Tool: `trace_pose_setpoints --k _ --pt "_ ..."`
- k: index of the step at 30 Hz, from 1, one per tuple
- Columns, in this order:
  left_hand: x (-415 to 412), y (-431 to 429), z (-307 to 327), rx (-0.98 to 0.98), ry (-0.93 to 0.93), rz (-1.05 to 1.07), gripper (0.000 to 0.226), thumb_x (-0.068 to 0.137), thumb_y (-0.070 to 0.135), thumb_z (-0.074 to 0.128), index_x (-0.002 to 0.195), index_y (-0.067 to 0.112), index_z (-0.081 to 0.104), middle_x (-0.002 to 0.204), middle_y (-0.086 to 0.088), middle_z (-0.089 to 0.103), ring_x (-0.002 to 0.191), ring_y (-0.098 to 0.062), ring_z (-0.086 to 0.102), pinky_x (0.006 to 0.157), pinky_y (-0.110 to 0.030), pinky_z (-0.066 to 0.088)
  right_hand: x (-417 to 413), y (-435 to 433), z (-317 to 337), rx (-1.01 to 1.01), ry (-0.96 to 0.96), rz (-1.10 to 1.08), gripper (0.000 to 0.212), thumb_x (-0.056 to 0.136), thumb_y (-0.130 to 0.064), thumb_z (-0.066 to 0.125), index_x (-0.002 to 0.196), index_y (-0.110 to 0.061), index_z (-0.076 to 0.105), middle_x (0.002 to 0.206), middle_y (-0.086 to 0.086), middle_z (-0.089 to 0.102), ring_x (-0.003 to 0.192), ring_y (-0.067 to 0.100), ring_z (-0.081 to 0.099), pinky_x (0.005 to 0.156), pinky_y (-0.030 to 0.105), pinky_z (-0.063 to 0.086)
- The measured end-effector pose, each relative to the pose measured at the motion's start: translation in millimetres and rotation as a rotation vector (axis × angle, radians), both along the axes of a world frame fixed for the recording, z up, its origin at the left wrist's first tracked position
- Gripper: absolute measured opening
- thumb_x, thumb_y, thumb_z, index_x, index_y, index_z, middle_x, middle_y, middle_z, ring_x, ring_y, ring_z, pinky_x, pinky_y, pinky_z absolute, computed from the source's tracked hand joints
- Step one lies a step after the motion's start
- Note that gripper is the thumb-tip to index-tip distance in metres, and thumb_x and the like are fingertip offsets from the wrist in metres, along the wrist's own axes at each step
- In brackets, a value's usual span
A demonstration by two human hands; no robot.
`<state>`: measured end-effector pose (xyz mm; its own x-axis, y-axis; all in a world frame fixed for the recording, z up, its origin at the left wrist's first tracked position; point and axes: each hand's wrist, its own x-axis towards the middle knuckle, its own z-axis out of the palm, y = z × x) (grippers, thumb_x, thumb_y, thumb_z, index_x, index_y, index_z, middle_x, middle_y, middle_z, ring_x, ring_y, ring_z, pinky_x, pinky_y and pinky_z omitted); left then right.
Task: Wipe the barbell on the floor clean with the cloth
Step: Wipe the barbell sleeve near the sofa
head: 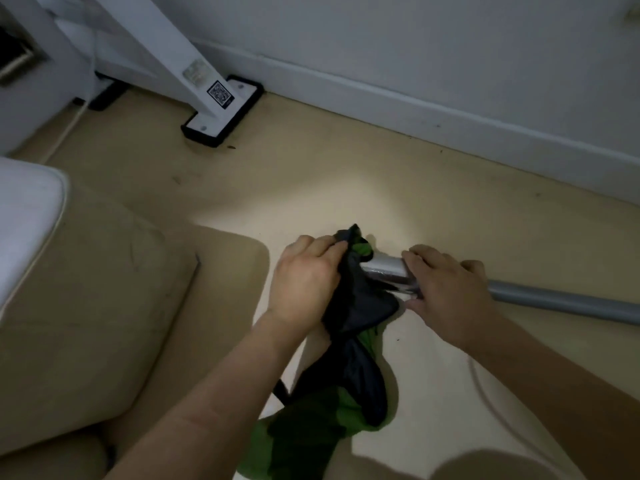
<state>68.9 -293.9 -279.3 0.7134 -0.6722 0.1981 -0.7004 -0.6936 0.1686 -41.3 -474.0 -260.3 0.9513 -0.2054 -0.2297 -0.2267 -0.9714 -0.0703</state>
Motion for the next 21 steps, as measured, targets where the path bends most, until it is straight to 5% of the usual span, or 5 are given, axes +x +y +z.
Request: trace_pose_setpoints --k 4,7,13,17,21 --pt "26 31 9 0.042 0.014 0.152 0.035 0.065 0.007 0.053 0.094 0.010 0.072 0.085 -0.006 0.073 0.071 -0.031 0.054 0.062 -0.031 0.046 13 -8 -6 -0.014 0.039 0.047 0.068 0.081 -0.043 0.064 0.137 -0.018 0.033 0.142 0.004 0.038 0.118 0.023 0.046 0.094 0.039 0.030" --pt "2 10 7 0.048 0.014 0.188 0.041 0.071 0.006 0.047 0.108 0.007 0.065 0.105 -0.011 0.068 0.078 -0.032 0.050 0.073 -0.036 0.043 26 -19 -5 0.054 0.113 0.068 0.069 0.079 -0.043 0.066 0.136 -0.018 0.035 0.138 0.005 0.041 0.116 0.024 0.048 0.094 0.039 0.032" --pt "-49 -61 -9 0.012 0.131 -0.138 0.062 0.073 0.014 0.054 0.135 0.005 0.046 0.139 -0.013 0.049 0.093 -0.034 0.052 0.081 -0.037 0.049 24 -38 5 0.652 -0.085 -0.265 0.076 0.064 -0.020 0.080 0.126 -0.024 0.036 0.107 0.007 0.063 0.091 0.027 0.062 0.080 0.043 0.051" --pt "-2 -34 -3 0.066 0.095 -0.007 0.063 0.066 0.001 0.057 0.129 0.007 0.053 0.131 -0.009 0.058 0.084 -0.035 0.055 0.072 -0.037 0.052 13 -40 -11 0.415 -0.352 -0.320 0.038 0.077 -0.038 0.073 0.109 -0.024 0.059 0.096 -0.004 0.064 0.091 0.020 0.059 0.089 0.037 0.039" --pt "19 -41 3 0.005 0.136 0.129 0.059 0.069 -0.002 0.049 0.126 0.011 0.050 0.129 -0.005 0.056 0.083 -0.032 0.050 0.073 -0.036 0.043 33 -45 -21 0.186 -0.304 -0.306 0.028 0.097 -0.038 0.042 0.106 -0.022 0.063 0.105 0.001 0.065 0.100 0.025 0.053 0.082 0.037 0.026"
